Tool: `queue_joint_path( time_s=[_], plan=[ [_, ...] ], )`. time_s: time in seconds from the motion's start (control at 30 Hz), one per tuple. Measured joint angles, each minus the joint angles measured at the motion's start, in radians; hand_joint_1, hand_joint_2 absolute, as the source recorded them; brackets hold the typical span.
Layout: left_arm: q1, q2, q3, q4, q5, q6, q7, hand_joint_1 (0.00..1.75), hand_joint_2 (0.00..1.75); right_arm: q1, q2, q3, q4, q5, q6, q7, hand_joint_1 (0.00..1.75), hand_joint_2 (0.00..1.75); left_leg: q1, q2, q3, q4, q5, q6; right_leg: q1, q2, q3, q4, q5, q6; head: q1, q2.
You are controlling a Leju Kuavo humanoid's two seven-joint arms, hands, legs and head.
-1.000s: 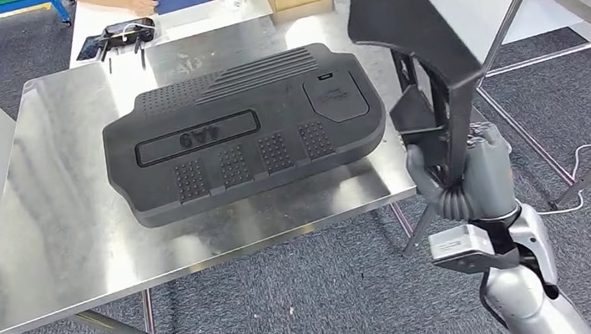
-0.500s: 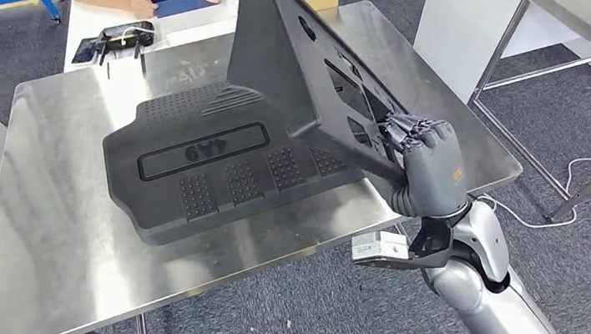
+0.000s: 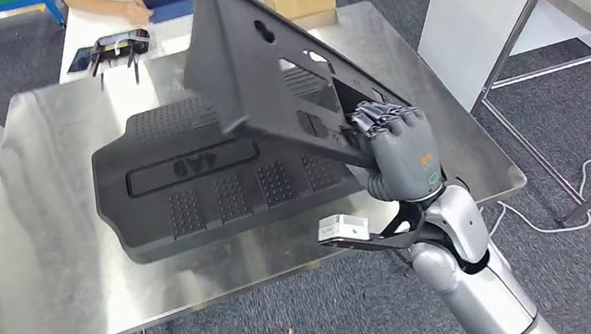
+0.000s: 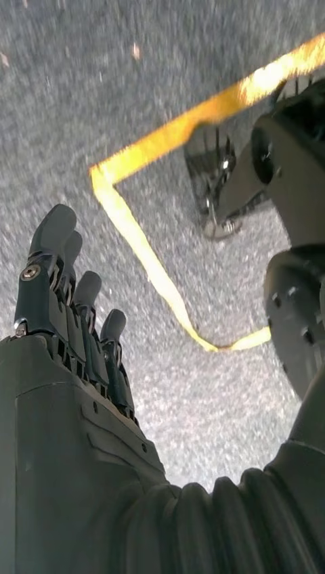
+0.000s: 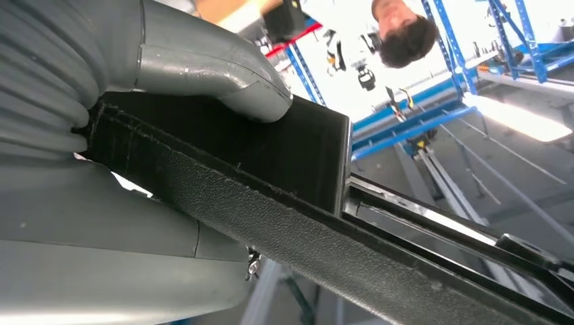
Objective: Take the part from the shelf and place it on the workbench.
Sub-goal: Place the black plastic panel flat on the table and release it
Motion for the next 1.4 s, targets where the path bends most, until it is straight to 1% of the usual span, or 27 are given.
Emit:
queue_joint_path(
  time_s=[0.03, 0.07, 0.1, 0.13, 0.17, 0.2, 0.23, 0.27, 0.3, 0.33, 0.37, 0.4, 0.5, 0.67, 0.83, 0.97, 1.2, 1.4],
  plan=[
    [-0.002, 0.0, -0.002, 0.0, -0.001, -0.001, 0.002, 0.0, 1.75, -0.015, 0.006, 0.011, 0.02, 0.021, 0.004, 0.002, 1.75, 1.75, 0.001, 0.001, -0.034, 0.065, -0.024, -0.003, 0.001, 0.0, 0.007, 0.0, -0.005, -0.008, -0.002, 0.0],
    [-0.005, 0.0, -0.005, 0.0, -0.002, -0.002, 0.004, 0.0, 1.75, -0.029, 0.013, 0.023, 0.042, 0.039, 0.008, 0.003, 1.75, 1.75, 0.001, 0.002, -0.075, 0.137, -0.047, -0.005, 0.002, 0.0, 0.014, 0.0, -0.01, -0.014, -0.004, 0.0],
    [-0.006, -0.001, -0.007, 0.0, -0.003, -0.003, 0.006, 0.0, 1.75, -0.041, 0.018, 0.035, 0.065, 0.056, 0.013, 0.006, 1.75, 1.75, 0.002, 0.002, -0.113, 0.194, -0.059, -0.007, 0.003, 0.0, 0.02, 0.0, -0.014, -0.017, -0.004, 0.0],
    [-0.007, -0.001, -0.009, 0.0, -0.005, -0.004, 0.008, 0.0, 1.75, -0.052, 0.024, 0.046, 0.088, 0.074, 0.016, 0.009, 1.75, 1.75, 0.002, 0.003, -0.139, 0.22, -0.052, -0.007, 0.004, 0.001, 0.027, 0.0, -0.02, -0.018, -0.004, 0.0],
    [-0.008, -0.001, -0.011, 0.0, -0.007, -0.005, 0.011, 0.0, 1.75, -0.062, 0.03, 0.057, 0.112, 0.091, 0.018, 0.012, 1.75, 1.75, 0.002, 0.003, -0.145, 0.204, -0.022, -0.007, 0.005, 0.003, 0.036, 0.001, -0.026, -0.017, -0.004, 0.0],
    [-0.008, -0.001, -0.014, 0.0, -0.01, -0.005, 0.014, 0.0, 1.75, -0.072, 0.035, 0.067, 0.133, 0.105, 0.018, 0.015, 1.75, 1.75, 0.003, 0.004, -0.132, 0.154, 0.022, -0.005, 0.005, 0.005, 0.046, 0.001, -0.033, -0.014, -0.004, 0.0],
    [-0.009, -0.001, -0.016, 0.0, -0.011, -0.005, 0.015, 0.0, 1.75, -0.081, 0.04, 0.076, 0.152, 0.117, 0.018, 0.018, 1.75, 1.75, 0.004, 0.005, -0.109, 0.085, 0.068, -0.003, 0.005, 0.006, 0.055, 0.001, -0.041, -0.01, -0.004, 0.0],
    [-0.01, -0.001, -0.018, 0.0, -0.012, -0.005, 0.016, 0.0, 1.75, -0.09, 0.043, 0.081, 0.166, 0.124, 0.018, 0.02, 1.75, 1.75, 0.003, 0.005, -0.083, 0.022, 0.099, -0.002, 0.008, 0.007, 0.062, 0.003, -0.049, -0.005, -0.004, 0.0],
    [-0.013, -0.001, -0.019, 0.0, -0.012, -0.005, 0.018, 0.0, 1.75, -0.1, 0.046, 0.086, 0.179, 0.13, 0.018, 0.021, 1.75, 1.75, 0.001, 0.005, -0.064, -0.019, 0.113, 0.001, 0.01, 0.007, 0.064, 0.004, -0.055, 0.001, -0.004, 0.0],
    [-0.016, -0.001, -0.02, 0.0, -0.013, -0.006, 0.02, 0.0, 1.75, -0.112, 0.049, 0.09, 0.193, 0.135, 0.018, 0.023, 1.75, 1.75, -0.001, 0.003, -0.054, -0.039, 0.114, 0.004, 0.013, 0.006, 0.064, 0.004, -0.057, 0.006, -0.004, 0.0],
    [-0.019, -0.002, -0.021, 0.0, -0.014, -0.006, 0.024, 0.0, 1.75, -0.123, 0.052, 0.095, 0.207, 0.141, 0.019, 0.024, 1.75, 1.75, -0.004, 0.001, -0.051, -0.045, 0.11, 0.008, 0.015, 0.006, 0.064, 0.002, -0.057, 0.011, -0.004, 0.0],
    [-0.021, -0.003, -0.022, 0.0, -0.014, -0.006, 0.028, 0.0, 1.75, -0.135, 0.055, 0.1, 0.225, 0.151, 0.02, 0.026, 1.75, 1.75, -0.003, 0.0, -0.052, -0.048, 0.111, 0.011, 0.013, 0.006, 0.064, -0.001, -0.056, 0.014, -0.005, 0.0],
    [-0.026, -0.006, -0.025, 0.0, -0.015, -0.005, 0.032, 0.0, 1.75, -0.172, 0.061, 0.113, 0.283, 0.19, 0.021, 0.031, 1.75, 1.75, -0.001, -0.004, -0.054, -0.055, 0.116, 0.012, 0.012, 0.005, 0.068, -0.012, -0.054, 0.011, -0.003, 0.0],
    [-0.035, -0.009, -0.04, 0.0, -0.021, -0.006, 0.032, 0.0, 1.75, -0.228, 0.076, 0.132, 0.393, 0.231, 0.019, 0.037, 1.75, 1.75, -0.002, -0.013, -0.055, -0.056, 0.113, 0.018, 0.012, 0.0, 0.076, -0.028, -0.053, 0.01, -0.002, 0.0],
    [-0.044, -0.011, -0.054, 0.0, -0.032, -0.011, 0.042, 0.0, 1.75, -0.293, 0.105, 0.149, 0.525, 0.265, 0.016, 0.049, 1.75, 1.75, -0.005, -0.013, -0.054, -0.056, 0.114, 0.024, 0.012, -0.001, 0.075, -0.03, -0.048, 0.018, -0.002, 0.0],
    [-0.045, -0.013, -0.066, 0.0, -0.033, -0.011, 0.049, 0.0, 1.75, -0.332, 0.118, 0.152, 0.641, 0.266, -0.006, 0.056, 1.75, 1.75, -0.003, -0.012, -0.053, -0.056, 0.116, 0.027, 0.013, -0.001, 0.075, -0.029, -0.046, 0.022, -0.003, 0.0],
    [-0.045, -0.015, -0.079, 0.0, -0.033, -0.011, 0.047, 0.0, 1.75, -0.356, 0.12, 0.134, 0.815, 0.272, -0.067, 0.057, 1.75, 1.75, -0.001, -0.011, -0.051, -0.056, 0.116, 0.026, 0.016, -0.001, 0.075, -0.027, -0.046, 0.022, -0.002, 0.0],
    [-0.044, -0.015, -0.081, 0.0, -0.033, -0.012, 0.043, 0.0, 1.75, -0.359, 0.121, 0.124, 0.9, 0.269, -0.082, 0.049, 1.75, 1.75, 0.0, -0.011, -0.051, -0.056, 0.116, 0.026, 0.017, -0.001, 0.074, -0.026, -0.046, 0.022, -0.003, 0.0]
  ],
)
